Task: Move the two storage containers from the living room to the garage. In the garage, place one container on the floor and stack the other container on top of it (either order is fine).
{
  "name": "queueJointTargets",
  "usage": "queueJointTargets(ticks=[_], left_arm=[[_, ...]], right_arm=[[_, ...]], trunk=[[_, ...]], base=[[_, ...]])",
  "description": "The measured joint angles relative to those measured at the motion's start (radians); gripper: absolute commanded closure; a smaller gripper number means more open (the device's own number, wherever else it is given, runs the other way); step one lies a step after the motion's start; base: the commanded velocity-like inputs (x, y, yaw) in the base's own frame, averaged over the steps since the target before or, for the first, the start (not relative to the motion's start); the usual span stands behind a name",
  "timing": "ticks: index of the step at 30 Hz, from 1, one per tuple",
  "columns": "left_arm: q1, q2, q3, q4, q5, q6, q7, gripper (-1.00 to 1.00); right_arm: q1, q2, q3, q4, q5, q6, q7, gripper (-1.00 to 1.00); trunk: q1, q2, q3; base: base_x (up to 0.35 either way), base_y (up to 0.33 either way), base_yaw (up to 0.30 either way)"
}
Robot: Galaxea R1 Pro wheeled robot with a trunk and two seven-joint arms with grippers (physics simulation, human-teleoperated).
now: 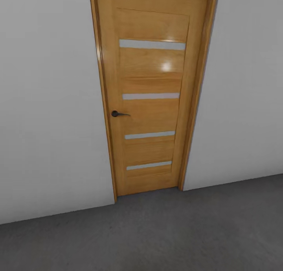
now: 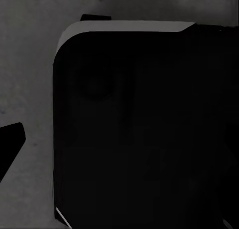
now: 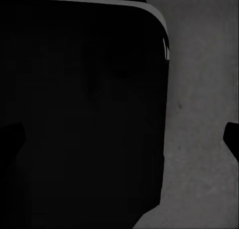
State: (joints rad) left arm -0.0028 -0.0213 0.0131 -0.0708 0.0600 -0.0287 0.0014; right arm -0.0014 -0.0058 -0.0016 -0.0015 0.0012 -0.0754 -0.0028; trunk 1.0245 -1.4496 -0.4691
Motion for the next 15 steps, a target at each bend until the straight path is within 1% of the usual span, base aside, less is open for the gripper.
queueJointTargets(ticks=[15], left_arm=[[0.000,0.000,0.000,0.000,0.000,0.000,0.000,-1.00]], right_arm=[[0.000,-0.002,0.008,0.000,0.002,0.002,0.000,-1.00]], trunk=[[0.000,0.000,0.000]], base=[[0.301,-0.187,0.003]])
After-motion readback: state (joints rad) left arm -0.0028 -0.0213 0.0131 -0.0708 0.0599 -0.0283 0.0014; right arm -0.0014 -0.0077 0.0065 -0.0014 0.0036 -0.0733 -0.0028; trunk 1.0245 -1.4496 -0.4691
